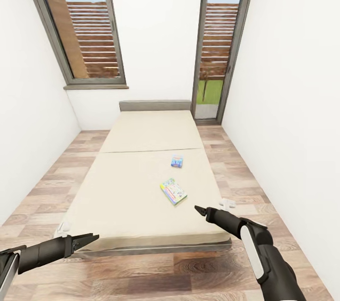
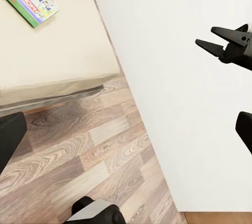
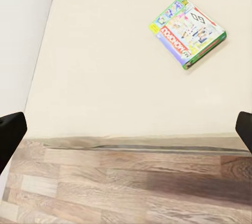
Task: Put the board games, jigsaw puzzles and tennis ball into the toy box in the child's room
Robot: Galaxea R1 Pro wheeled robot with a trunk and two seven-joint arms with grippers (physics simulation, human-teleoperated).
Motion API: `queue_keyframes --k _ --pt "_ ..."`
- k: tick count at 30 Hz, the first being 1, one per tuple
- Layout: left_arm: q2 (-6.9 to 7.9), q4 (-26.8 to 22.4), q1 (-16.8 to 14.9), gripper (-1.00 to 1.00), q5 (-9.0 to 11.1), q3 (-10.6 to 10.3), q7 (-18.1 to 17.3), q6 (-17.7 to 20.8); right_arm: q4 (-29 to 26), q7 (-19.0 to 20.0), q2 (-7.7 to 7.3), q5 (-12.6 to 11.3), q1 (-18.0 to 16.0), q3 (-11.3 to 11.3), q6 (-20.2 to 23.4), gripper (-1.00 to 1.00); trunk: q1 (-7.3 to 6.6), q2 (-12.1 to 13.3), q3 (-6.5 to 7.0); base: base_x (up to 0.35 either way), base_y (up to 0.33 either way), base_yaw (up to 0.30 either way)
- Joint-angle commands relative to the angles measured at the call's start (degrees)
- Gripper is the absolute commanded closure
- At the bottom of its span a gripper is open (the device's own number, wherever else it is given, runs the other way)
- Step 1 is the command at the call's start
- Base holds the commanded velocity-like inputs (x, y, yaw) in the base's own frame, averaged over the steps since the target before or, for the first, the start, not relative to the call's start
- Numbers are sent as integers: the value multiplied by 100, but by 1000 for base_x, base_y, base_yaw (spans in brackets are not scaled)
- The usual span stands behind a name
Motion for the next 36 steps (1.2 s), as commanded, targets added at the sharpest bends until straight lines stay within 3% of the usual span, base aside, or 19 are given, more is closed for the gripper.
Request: queue_keyframes --k 1,15,36 --pt "3 0 -4 -100 13 1 -16 59 3 17 19 -16 -5 -17 38 -100 3 -12 -12 0 82 0" --pt "4 0 -4 -100 27 -3 -21 57 -1 -36 52 80 -5 27 -43 -100 3 -12 -12 53 135 0" --pt "-3 52 -4 -100 39 -6 -23 57 -17 -72 45 80 -5 46 -181 -100 3 -12 -12 247 -25 0"
